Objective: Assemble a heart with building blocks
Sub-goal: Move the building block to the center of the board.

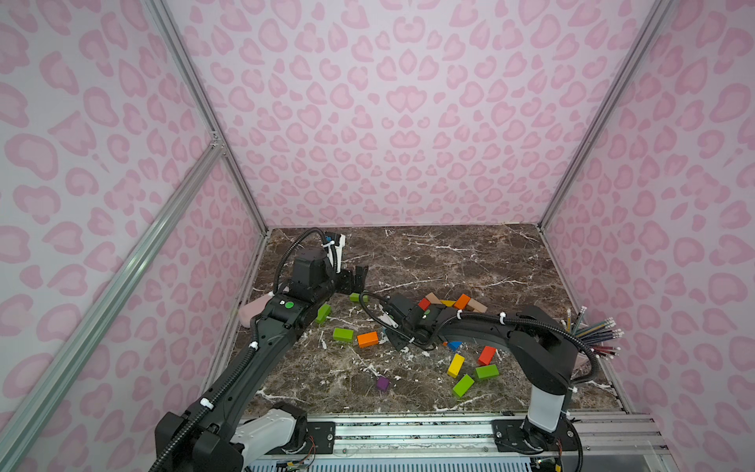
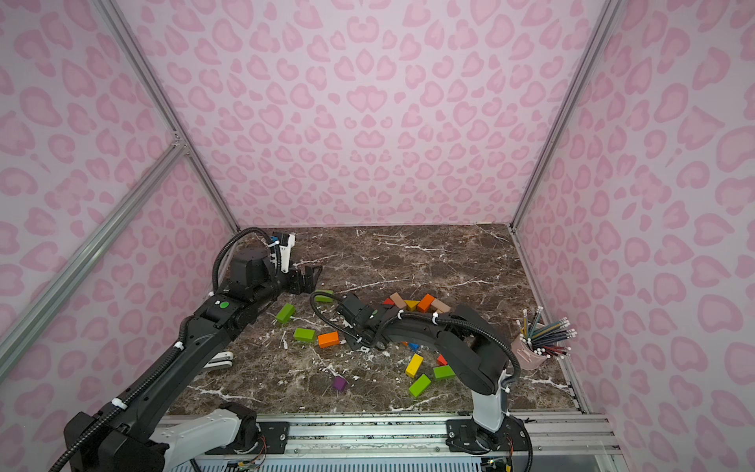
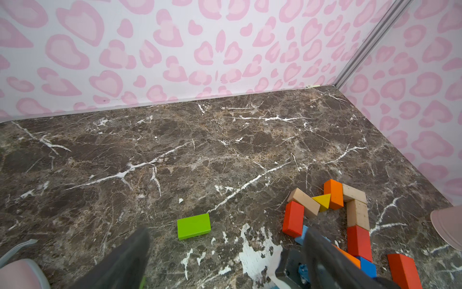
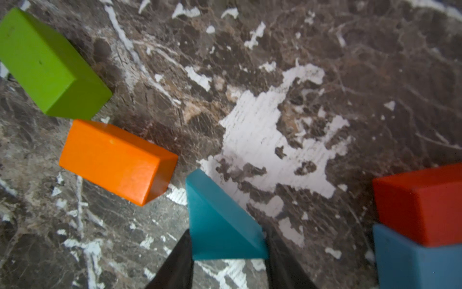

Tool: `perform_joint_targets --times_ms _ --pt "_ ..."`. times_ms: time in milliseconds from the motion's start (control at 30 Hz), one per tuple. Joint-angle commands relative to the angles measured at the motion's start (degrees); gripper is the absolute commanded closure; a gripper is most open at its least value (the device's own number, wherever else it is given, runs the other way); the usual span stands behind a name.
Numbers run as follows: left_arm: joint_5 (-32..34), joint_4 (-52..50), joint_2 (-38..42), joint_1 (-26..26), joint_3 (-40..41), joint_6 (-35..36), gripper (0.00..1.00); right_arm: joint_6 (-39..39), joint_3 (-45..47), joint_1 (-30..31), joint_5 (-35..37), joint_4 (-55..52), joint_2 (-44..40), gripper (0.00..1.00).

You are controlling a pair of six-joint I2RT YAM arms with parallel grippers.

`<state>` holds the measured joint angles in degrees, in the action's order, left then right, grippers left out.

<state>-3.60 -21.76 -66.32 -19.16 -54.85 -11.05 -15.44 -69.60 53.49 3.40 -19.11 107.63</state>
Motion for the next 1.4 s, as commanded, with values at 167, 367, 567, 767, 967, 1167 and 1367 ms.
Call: perform_joint_targets --times_ms 167,367,567,767,967,1167,1367 --pt "0.8 3.9 1.0 1.5 0.3 -0.9 0.02 3.0 -6.6 -0.4 -1.2 -1.9 4.7 0.54" --pt "1.1 4.1 1.4 1.9 0.4 -1.0 0.02 2.0 -11.1 -0.3 -0.9 -3.4 7.6 0.54" --pt "0.6 4.2 1.4 2.0 0.4 -1.0 0.02 2.6 -13.5 -0.2 -0.9 -4.3 9.6 0.53" --pt "0.5 4.3 1.4 2.1 0.6 -1.0 0.02 3.7 -15.4 -0.2 -0.6 -5.5 10.9 0.5" --pt "0.4 4.1 1.4 2.1 0.5 -1.1 0.03 4.0 -16.8 -0.2 -0.3 -6.3 11.4 0.46" --pt "0.2 4.2 1.5 2.0 0.6 -1.0 0.02 3.8 -18.0 -0.2 0.0 -6.9 11.0 0.41" --pt "0.9 4.2 1.9 2.1 0.7 -1.2 0.02 7.2 -17.1 0.3 -0.6 -6.0 8.2 0.39"
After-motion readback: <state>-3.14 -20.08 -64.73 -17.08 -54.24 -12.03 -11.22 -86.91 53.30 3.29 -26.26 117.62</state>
